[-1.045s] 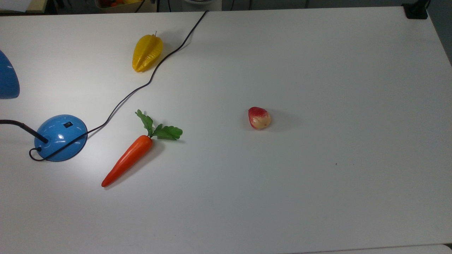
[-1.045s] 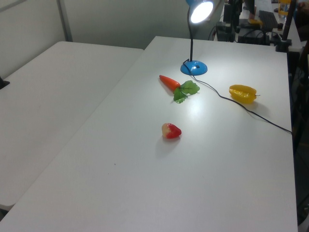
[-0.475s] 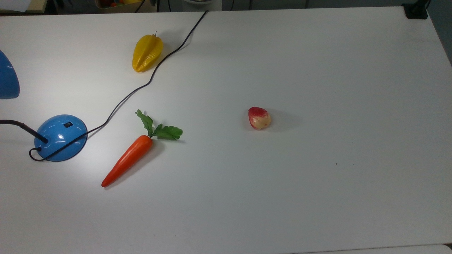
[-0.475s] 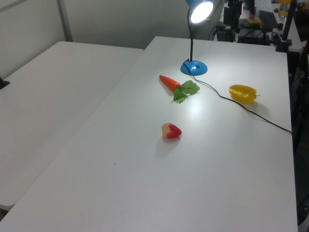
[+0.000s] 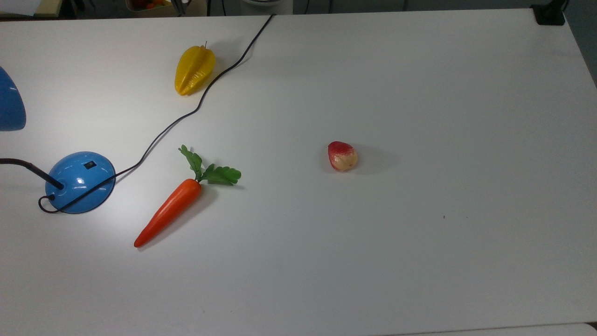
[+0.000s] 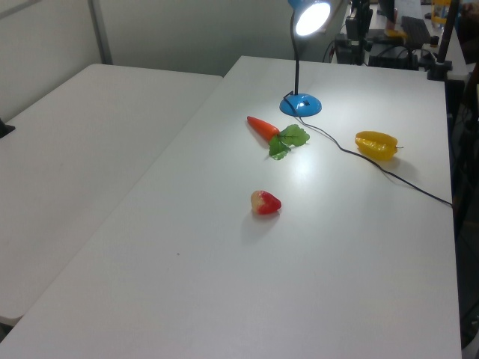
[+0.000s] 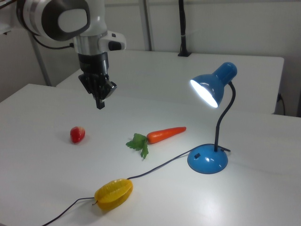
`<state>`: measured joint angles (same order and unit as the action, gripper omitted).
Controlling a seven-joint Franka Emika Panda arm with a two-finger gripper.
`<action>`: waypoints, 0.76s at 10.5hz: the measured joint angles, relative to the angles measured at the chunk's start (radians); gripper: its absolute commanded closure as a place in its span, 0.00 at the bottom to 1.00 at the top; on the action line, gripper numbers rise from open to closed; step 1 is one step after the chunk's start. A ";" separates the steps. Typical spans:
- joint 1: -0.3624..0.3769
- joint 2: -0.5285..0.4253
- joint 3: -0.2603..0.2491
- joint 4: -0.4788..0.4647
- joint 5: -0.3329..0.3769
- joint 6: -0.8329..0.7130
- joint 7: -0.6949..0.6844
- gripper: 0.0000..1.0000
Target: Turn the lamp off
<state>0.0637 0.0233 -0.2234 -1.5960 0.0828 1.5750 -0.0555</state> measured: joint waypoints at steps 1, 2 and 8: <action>-0.014 0.000 0.000 -0.017 0.019 0.041 0.004 1.00; -0.036 0.000 0.003 -0.040 0.032 0.092 0.005 1.00; -0.163 0.008 0.019 -0.245 0.038 0.536 0.086 1.00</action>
<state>-0.0997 0.0315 -0.2047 -1.8411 0.1206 2.1106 0.0308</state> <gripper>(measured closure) 0.991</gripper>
